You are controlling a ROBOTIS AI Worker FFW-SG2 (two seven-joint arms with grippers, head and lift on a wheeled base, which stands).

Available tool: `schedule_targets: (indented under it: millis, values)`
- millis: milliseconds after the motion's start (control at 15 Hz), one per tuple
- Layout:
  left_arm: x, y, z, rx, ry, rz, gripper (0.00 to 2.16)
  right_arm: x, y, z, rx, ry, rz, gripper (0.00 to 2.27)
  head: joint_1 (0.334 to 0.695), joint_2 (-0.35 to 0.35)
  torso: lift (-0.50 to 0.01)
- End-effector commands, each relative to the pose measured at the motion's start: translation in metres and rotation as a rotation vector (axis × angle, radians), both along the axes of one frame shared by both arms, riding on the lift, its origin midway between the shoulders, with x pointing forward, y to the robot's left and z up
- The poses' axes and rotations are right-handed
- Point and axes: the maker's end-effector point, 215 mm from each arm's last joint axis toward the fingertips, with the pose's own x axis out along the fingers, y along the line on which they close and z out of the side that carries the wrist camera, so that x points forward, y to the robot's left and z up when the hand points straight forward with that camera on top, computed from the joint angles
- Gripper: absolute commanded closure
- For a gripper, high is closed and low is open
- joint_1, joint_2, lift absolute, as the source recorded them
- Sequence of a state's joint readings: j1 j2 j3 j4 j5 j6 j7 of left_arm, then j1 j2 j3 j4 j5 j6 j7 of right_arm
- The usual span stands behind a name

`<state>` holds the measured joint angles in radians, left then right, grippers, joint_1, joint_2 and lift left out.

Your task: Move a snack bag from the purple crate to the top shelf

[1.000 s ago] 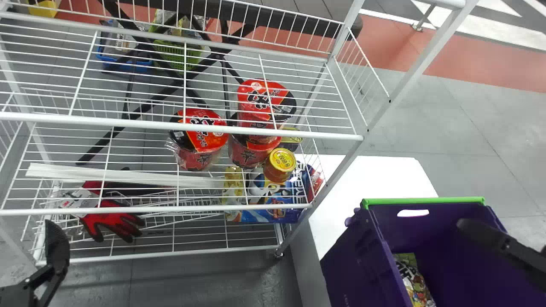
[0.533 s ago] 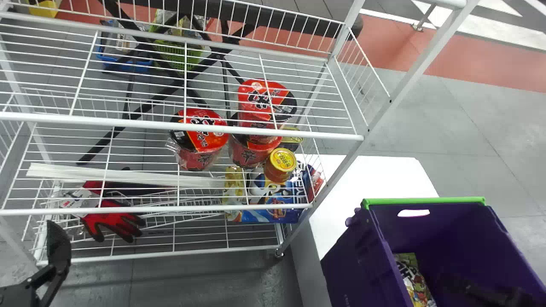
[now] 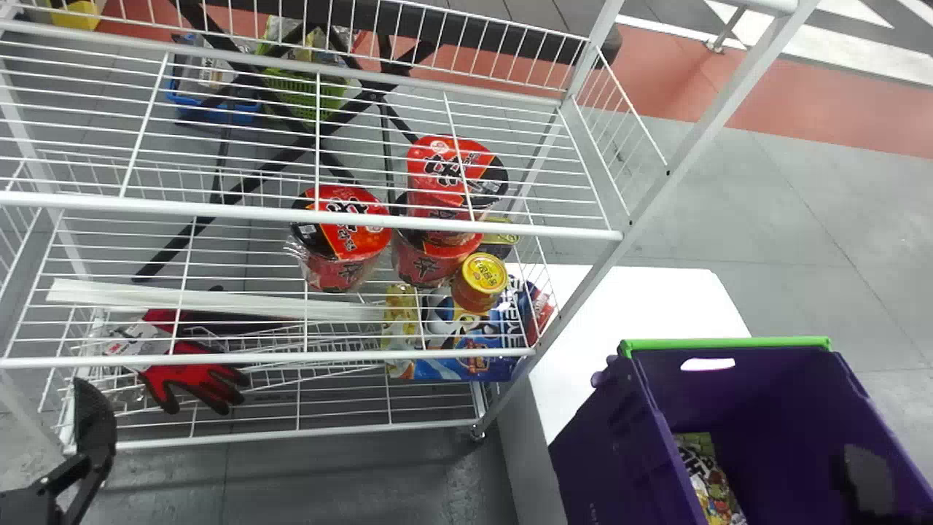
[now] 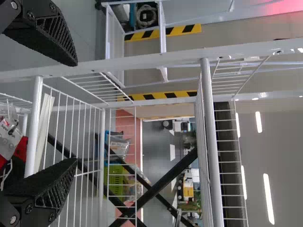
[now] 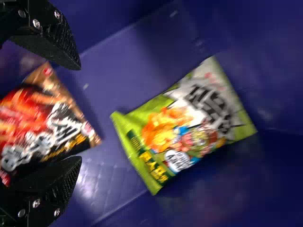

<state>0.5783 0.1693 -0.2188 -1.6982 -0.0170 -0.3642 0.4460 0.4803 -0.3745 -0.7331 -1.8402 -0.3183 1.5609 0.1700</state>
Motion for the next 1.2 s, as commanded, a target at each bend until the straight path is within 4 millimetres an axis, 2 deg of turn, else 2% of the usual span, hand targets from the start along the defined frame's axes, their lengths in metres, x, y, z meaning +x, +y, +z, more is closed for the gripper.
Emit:
schedule_targets:
  millis: [0, 200, 467, 600, 733, 933, 1133]
  values:
    - [0.0, 0.001, 0.0, -0.002, -0.003, 0.002, 0.1, -0.032, -0.005, -0.018, -0.016, 0.12, 0.008, 0.15, 0.695, -0.35, -0.452]
    - [0.0, 0.002, 0.0, -0.002, -0.004, 0.004, 0.1, -0.065, -0.014, -0.037, -0.005, 0.23, -0.02, 0.15, 0.695, -0.35, -0.452]
    - [0.003, 0.003, 0.0, -0.008, -0.015, 0.004, 0.1, -0.091, -0.002, -0.058, 0.054, 0.31, -0.036, 0.16, 0.695, -0.35, -0.452]
    - [0.002, 0.006, -0.002, -0.009, -0.014, 0.008, 0.1, -0.097, -0.002, -0.064, 0.061, 0.319, -0.021, 0.16, 0.695, -0.35, -0.452]
    - [0.003, 0.006, 0.0, -0.009, -0.019, 0.007, 0.1, -0.088, 0.001, -0.07, 0.096, 0.273, -0.009, 0.15, 0.695, -0.35, -0.452]
    - [0.004, 0.007, 0.0, -0.011, -0.02, 0.009, 0.1, -0.088, 0.01, -0.077, 0.137, 0.262, 0.021, 0.15, 0.695, -0.35, -0.452]
    - [0.006, 0.008, 0.0, -0.012, -0.021, 0.01, 0.1, -0.101, 0.024, -0.086, 0.145, 0.325, 0.073, 0.15, 0.695, -0.35, -0.452]
